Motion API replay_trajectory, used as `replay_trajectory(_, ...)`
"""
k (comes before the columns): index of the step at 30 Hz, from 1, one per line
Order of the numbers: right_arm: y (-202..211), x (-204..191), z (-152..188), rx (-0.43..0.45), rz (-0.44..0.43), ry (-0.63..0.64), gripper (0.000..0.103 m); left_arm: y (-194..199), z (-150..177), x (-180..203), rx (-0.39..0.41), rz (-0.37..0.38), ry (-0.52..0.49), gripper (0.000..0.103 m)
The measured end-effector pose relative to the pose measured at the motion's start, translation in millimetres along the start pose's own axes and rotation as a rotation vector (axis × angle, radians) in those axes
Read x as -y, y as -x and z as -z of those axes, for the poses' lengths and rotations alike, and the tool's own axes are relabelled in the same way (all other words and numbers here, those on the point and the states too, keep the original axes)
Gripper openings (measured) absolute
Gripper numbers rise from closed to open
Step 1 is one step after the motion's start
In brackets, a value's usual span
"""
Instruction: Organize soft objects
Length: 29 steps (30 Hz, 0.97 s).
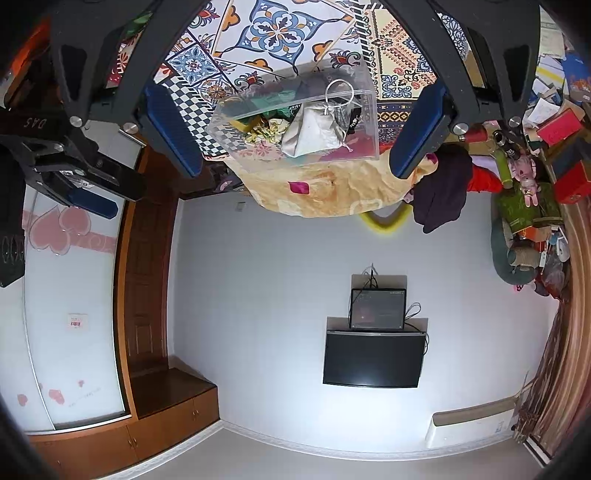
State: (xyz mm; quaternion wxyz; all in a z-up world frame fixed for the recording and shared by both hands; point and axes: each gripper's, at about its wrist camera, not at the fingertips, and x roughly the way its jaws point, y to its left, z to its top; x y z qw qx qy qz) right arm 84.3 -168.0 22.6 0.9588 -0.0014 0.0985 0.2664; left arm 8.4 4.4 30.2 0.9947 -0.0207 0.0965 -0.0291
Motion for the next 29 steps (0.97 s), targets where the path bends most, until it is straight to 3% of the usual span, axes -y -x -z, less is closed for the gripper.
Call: replay_trajectory(29, -0.8, 4.4, -1.6, -0.018, -0.001, -0.003, 0.103, -2.9, 1.1, 2.5, -0.009, 0.010, 0.009, 0.103)
